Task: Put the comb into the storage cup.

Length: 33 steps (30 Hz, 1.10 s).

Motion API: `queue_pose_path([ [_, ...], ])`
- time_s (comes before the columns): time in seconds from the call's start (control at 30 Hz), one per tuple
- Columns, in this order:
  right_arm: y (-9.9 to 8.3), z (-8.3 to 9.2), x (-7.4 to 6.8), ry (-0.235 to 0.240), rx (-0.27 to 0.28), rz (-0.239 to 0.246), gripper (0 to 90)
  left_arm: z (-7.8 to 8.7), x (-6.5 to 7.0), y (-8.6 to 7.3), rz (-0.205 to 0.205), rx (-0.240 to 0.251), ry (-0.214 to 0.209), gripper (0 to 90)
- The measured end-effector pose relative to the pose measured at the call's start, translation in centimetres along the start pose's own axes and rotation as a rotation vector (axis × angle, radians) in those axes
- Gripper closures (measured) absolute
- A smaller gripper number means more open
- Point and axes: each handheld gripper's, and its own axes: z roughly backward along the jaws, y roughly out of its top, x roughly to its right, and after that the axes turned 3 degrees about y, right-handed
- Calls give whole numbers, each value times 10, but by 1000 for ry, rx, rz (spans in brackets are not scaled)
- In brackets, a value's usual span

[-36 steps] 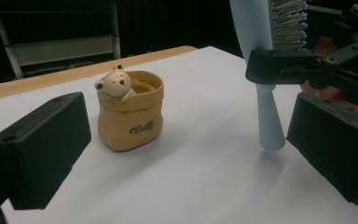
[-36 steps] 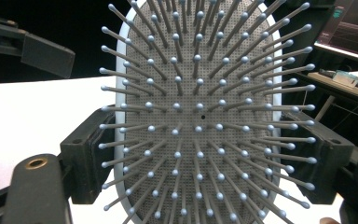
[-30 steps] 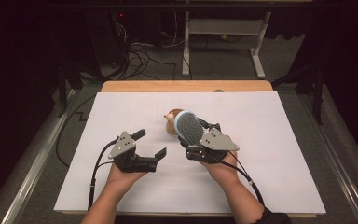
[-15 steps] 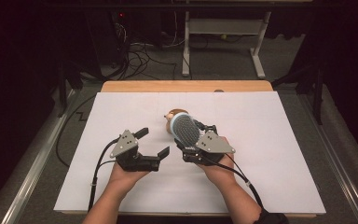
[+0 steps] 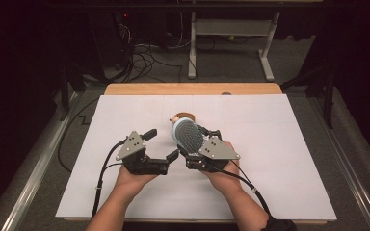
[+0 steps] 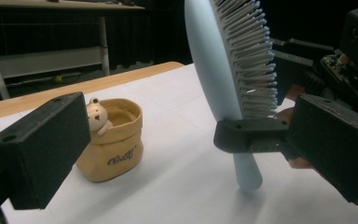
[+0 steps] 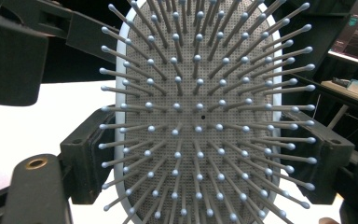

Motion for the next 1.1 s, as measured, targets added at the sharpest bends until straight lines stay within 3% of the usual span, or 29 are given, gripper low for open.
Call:
queue_pose_path([
  [1.1, 3, -7, -10, 20, 11, 11, 203, -15, 2, 13, 32, 24, -17, 24],
])
